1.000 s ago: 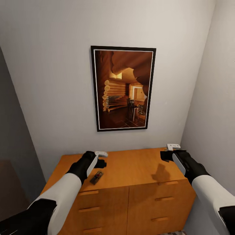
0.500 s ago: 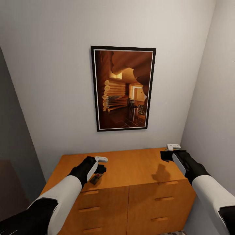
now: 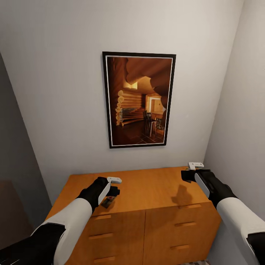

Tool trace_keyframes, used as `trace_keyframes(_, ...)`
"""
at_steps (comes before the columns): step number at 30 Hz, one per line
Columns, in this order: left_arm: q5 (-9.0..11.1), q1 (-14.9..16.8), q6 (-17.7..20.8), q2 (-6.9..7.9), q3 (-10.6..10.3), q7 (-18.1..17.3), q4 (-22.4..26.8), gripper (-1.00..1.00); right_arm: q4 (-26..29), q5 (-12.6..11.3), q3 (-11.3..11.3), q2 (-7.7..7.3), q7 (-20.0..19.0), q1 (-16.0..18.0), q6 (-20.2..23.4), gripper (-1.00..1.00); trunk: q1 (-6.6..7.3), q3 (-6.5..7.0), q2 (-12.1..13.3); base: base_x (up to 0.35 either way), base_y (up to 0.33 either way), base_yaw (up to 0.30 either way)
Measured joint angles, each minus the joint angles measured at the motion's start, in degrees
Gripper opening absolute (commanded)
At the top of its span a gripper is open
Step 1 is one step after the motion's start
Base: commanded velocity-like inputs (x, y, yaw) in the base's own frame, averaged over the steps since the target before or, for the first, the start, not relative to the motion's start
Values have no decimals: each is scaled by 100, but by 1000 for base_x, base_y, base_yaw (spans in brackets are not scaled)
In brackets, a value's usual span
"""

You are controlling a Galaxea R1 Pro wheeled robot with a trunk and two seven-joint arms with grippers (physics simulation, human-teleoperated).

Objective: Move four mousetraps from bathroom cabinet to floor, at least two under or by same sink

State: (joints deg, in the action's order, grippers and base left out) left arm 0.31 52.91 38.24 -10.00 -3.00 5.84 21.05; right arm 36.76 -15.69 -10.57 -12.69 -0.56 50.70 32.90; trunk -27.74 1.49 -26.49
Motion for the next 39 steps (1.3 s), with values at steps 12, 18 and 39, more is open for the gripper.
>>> trace_keyframes(12,10,0,-18,0,22,8,-88,100,0,1,0,-17,0,-1,0,-100,0,0,0,0,0,0)
trace_keyframes(18,7,0,-23,0,27,16,-172,100,0,1,0,-39,0,0,-8,-100,0,0,0,0,0,0)
trace_keyframes(39,0,0,-354,0,11,19,-370,100,0,1,0,-54,0,0,-35,-100,0,0,0,0,0,0)
